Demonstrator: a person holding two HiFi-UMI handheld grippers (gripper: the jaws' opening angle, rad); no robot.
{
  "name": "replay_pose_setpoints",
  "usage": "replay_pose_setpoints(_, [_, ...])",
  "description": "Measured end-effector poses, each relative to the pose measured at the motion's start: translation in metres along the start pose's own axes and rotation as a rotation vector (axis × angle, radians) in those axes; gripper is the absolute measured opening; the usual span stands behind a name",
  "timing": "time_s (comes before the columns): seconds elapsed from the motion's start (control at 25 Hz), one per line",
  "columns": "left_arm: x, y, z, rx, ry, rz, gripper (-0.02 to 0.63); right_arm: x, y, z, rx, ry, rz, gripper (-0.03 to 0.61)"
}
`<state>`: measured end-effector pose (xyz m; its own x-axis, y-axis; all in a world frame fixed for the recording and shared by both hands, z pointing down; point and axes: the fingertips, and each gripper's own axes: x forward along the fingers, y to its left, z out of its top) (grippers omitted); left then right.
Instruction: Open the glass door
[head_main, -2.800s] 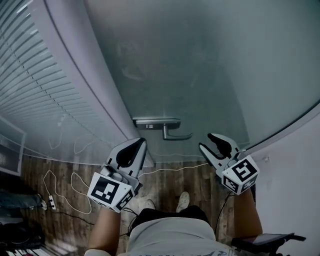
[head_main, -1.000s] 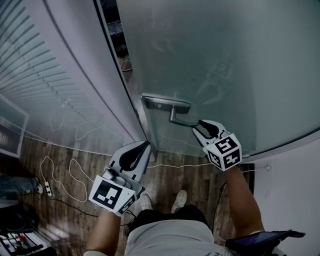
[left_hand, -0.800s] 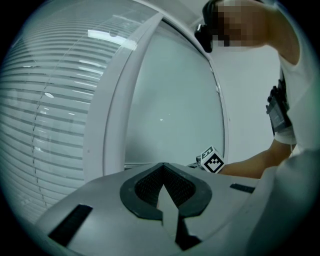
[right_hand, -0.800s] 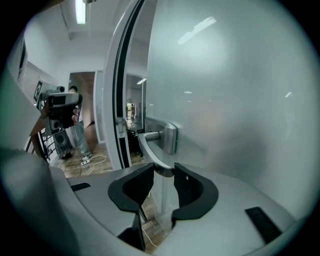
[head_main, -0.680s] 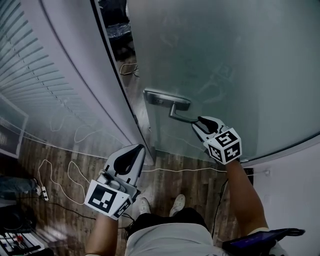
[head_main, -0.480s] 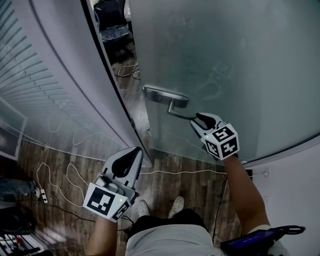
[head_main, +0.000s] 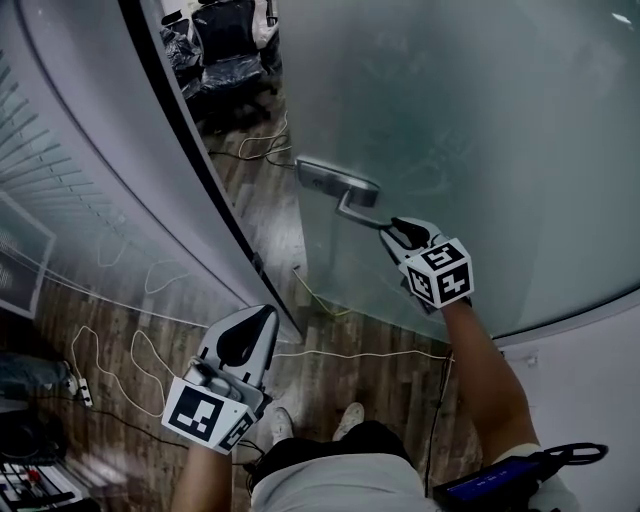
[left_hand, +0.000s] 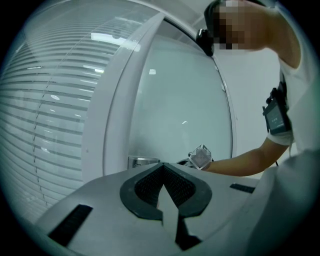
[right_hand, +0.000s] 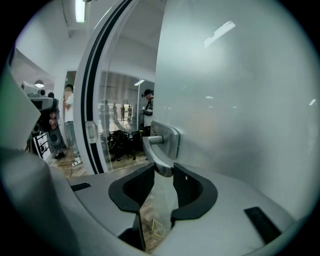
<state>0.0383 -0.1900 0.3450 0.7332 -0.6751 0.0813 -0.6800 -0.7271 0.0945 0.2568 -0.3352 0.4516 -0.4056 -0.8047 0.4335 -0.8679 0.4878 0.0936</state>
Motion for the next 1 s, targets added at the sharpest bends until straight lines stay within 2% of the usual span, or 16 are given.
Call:
replay_pose_setpoints(0.08, [-0.002, 0.006, 0.005, -0.009, -0.002, 0.010, 0.000, 0.006, -0.004, 0.009, 0.000, 0.003, 0.000, 0.121])
replay_pose_setpoints(0.56, [0.005, 0.001, -0.014, -0.011, -0.003, 0.068, 0.000, 0.030, -0.044, -0.001, 0.040, -0.030, -0.033, 0.121])
replay_pose_setpoints(1.0, [-0.001, 0.001, -0.019, -0.016, -0.012, 0.110, 0.000, 0.048, -0.081, -0.002, 0.085, -0.022, -0.102, 0.121])
